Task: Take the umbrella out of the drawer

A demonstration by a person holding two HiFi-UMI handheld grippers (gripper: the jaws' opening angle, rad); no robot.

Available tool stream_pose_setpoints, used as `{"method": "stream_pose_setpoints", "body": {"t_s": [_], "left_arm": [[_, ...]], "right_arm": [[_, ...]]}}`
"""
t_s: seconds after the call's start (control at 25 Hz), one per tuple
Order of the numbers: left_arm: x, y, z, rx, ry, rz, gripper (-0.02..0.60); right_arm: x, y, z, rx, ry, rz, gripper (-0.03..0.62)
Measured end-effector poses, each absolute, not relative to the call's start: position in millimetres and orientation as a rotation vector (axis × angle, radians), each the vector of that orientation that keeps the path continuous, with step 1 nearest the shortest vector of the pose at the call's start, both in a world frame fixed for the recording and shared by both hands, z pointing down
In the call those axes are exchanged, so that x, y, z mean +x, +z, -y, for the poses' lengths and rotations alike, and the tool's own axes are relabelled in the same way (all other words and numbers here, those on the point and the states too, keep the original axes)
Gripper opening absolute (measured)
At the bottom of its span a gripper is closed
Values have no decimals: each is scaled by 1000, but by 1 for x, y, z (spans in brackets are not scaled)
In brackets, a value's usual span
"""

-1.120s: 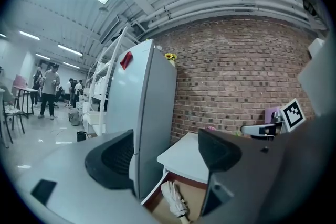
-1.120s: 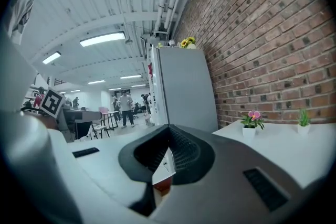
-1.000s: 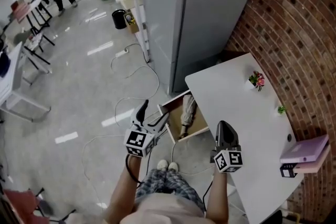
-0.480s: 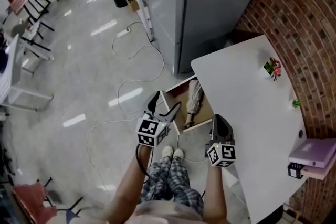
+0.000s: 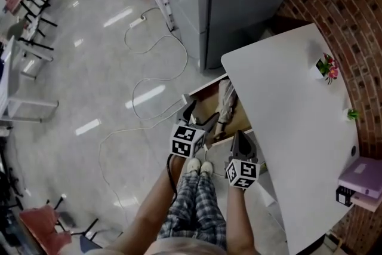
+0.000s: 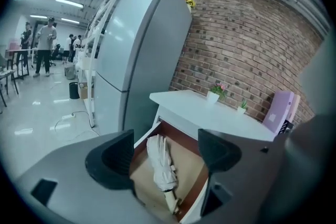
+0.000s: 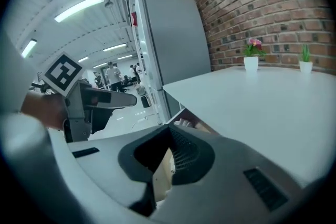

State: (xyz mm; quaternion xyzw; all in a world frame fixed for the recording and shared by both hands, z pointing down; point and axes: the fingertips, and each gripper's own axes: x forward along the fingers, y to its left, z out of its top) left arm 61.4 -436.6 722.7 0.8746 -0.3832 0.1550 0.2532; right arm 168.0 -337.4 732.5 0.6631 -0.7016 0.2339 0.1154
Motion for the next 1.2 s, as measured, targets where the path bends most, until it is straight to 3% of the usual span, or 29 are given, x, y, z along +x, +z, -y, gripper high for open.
{"method": "stream_pose_setpoints", "body": {"t_s": [0.4,1.2], "left_arm": [[114,847,452,2219,479,922,370],[182,1026,474,1955,681,882,370]], "right_arm": [[191,825,350,2061,778,1896,20],[217,882,365,2087,792,1899,20]]}}
